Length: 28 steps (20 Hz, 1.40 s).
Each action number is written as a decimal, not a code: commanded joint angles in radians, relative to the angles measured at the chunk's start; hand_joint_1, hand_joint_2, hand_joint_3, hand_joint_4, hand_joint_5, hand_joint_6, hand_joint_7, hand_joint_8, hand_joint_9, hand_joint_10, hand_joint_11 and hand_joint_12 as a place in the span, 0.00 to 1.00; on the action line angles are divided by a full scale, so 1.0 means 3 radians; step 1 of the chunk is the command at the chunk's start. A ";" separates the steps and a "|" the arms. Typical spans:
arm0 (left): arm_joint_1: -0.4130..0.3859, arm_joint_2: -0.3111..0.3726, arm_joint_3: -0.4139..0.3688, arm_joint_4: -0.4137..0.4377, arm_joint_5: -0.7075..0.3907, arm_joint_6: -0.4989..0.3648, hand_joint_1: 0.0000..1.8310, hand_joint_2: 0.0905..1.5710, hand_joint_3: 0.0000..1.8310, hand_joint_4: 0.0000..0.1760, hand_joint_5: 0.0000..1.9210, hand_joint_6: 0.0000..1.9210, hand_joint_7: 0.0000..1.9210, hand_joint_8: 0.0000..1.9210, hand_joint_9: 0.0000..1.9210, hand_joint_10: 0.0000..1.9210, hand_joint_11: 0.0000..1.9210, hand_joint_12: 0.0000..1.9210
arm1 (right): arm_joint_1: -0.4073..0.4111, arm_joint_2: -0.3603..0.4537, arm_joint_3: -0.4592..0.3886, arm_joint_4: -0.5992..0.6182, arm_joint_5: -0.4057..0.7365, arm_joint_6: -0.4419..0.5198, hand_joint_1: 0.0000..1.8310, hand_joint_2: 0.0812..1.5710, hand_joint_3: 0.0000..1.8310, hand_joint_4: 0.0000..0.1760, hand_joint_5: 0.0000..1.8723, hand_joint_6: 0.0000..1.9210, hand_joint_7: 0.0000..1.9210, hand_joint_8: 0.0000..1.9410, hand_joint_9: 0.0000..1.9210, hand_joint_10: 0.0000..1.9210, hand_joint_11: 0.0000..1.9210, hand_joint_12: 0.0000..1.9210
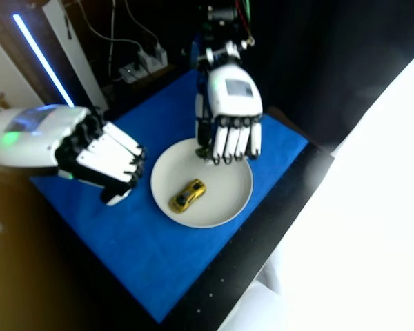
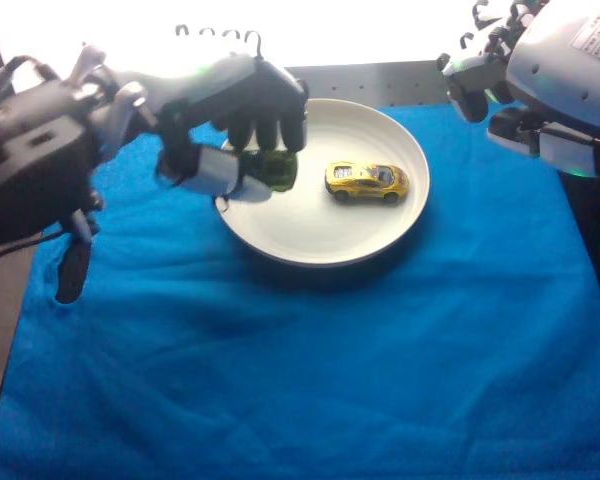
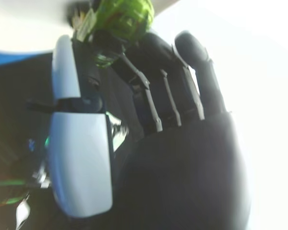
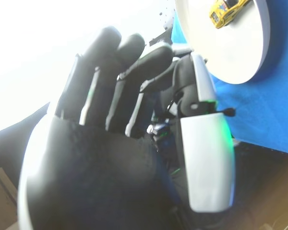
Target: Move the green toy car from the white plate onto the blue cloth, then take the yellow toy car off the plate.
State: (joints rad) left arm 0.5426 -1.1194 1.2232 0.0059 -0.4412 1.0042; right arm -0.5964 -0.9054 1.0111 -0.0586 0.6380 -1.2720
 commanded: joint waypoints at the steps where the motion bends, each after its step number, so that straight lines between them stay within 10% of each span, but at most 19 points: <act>1: 0.0015 0.0074 -0.0078 0.0025 -0.0517 0.0006 0.67 0.76 0.00 0.00 0.42 0.53 0.43 0.80 0.33 0.93 0.19 1.00 | 0.0029 0.0012 -0.0006 0.0031 0.0410 -0.0020 0.66 0.74 0.00 0.00 0.43 0.60 0.47 0.67 0.34 0.76 0.28 0.93; 2: 0.0068 0.0151 -0.0169 0.0035 -0.0583 0.0006 0.66 0.77 0.00 0.00 0.39 0.57 0.42 0.82 0.37 0.91 0.31 1.00 | 0.0027 0.0016 -0.0008 0.0037 0.0410 -0.0020 0.66 0.73 0.00 0.00 0.43 0.60 0.47 0.65 0.34 0.75 0.27 0.92; 9: 0.0650 0.0687 -0.0831 0.0036 -0.1088 0.0006 0.67 0.72 0.00 0.00 0.45 0.54 0.49 0.65 0.37 0.79 0.25 1.00 | 0.0004 0.0023 -0.0011 0.0080 0.0409 -0.0020 0.63 0.72 0.00 0.00 0.47 0.58 0.37 0.55 0.34 0.67 0.28 0.88; 11: 0.0801 0.0729 -0.0921 0.0013 -0.1118 0.0005 0.67 0.71 0.00 0.00 0.49 0.47 0.49 0.66 0.32 0.76 0.10 1.00 | -0.0004 0.0022 -0.0011 0.0086 0.0409 -0.0020 0.73 0.64 0.00 0.00 0.37 0.36 0.37 0.45 0.32 0.63 0.27 0.88; 14: 0.1037 0.0745 -0.1015 -0.0078 -0.1118 0.0001 0.66 0.72 0.00 0.00 0.45 0.57 0.50 0.61 0.34 0.65 0.16 0.86 | -0.0005 0.0021 -0.0010 0.0088 0.0409 -0.0020 0.70 0.64 0.00 0.00 0.39 0.28 0.39 0.38 0.32 0.60 0.27 0.87; 19: 0.1185 0.0738 -0.1032 -0.0179 -0.1106 -0.0023 0.63 0.75 0.00 0.14 0.42 0.63 0.43 0.68 0.26 0.65 0.14 0.91 | -0.0005 0.0020 -0.0009 0.0088 0.0409 -0.0020 0.68 0.64 0.00 0.00 0.40 0.26 0.40 0.36 0.32 0.60 0.27 0.88; 20: 0.1187 0.0737 -0.1032 -0.0189 -0.1109 -0.0023 0.57 0.74 0.00 0.29 0.43 0.63 0.35 0.53 0.23 0.62 0.10 0.90 | -0.0005 0.0020 -0.0008 0.0088 0.0409 -0.0020 0.68 0.64 0.00 0.00 0.40 0.25 0.40 0.37 0.33 0.60 0.28 0.88; 21: 0.1189 0.0739 -0.1032 -0.0202 -0.1123 -0.0023 0.53 0.67 0.00 0.00 0.34 0.41 0.31 0.40 0.20 0.53 0.04 0.86 | -0.0005 0.0020 -0.0008 0.0089 0.0409 -0.0020 0.68 0.64 0.00 0.00 0.41 0.25 0.40 0.37 0.33 0.60 0.29 0.87; 22: 0.1191 0.0740 -0.1032 -0.0210 -0.1131 -0.0023 0.51 0.65 0.00 0.02 0.32 0.30 0.30 0.32 0.19 0.50 0.03 0.85 | -0.0005 0.0019 -0.0008 0.0089 0.0409 -0.0020 0.68 0.64 0.00 0.00 0.41 0.25 0.40 0.37 0.33 0.60 0.29 0.87; 23: 0.1195 0.0742 -0.1032 -0.0223 -0.1148 -0.0023 0.47 0.64 0.00 0.33 0.29 0.22 0.25 0.23 0.14 0.44 0.00 0.80 | -0.0005 0.0018 -0.0007 0.0089 0.0409 -0.0020 0.67 0.64 0.00 0.00 0.40 0.25 0.39 0.39 0.33 0.61 0.29 0.88; 26: 0.1219 0.0755 -0.1034 -0.0277 -0.1217 -0.0024 0.41 0.61 0.00 0.51 0.26 0.06 0.23 0.05 0.11 0.31 0.00 0.73 | -0.0005 0.0013 0.0001 0.0103 0.0409 -0.0020 0.63 0.66 0.00 0.00 0.38 0.26 0.36 0.38 0.30 0.61 0.27 0.87; 28: 0.1249 0.0770 -0.1042 -0.0339 -0.1302 -0.0024 0.37 0.58 0.00 0.87 0.23 0.01 0.19 0.01 0.05 0.40 0.00 0.80 | -0.0005 0.0005 0.0011 0.0124 0.0408 -0.0020 0.62 0.66 0.00 0.00 0.37 0.25 0.36 0.37 0.29 0.61 0.25 0.89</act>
State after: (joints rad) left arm 0.9272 -0.8925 0.9131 -0.0994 -0.7097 1.0019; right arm -0.6037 -0.9035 1.0111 -0.0242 0.6384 -1.2720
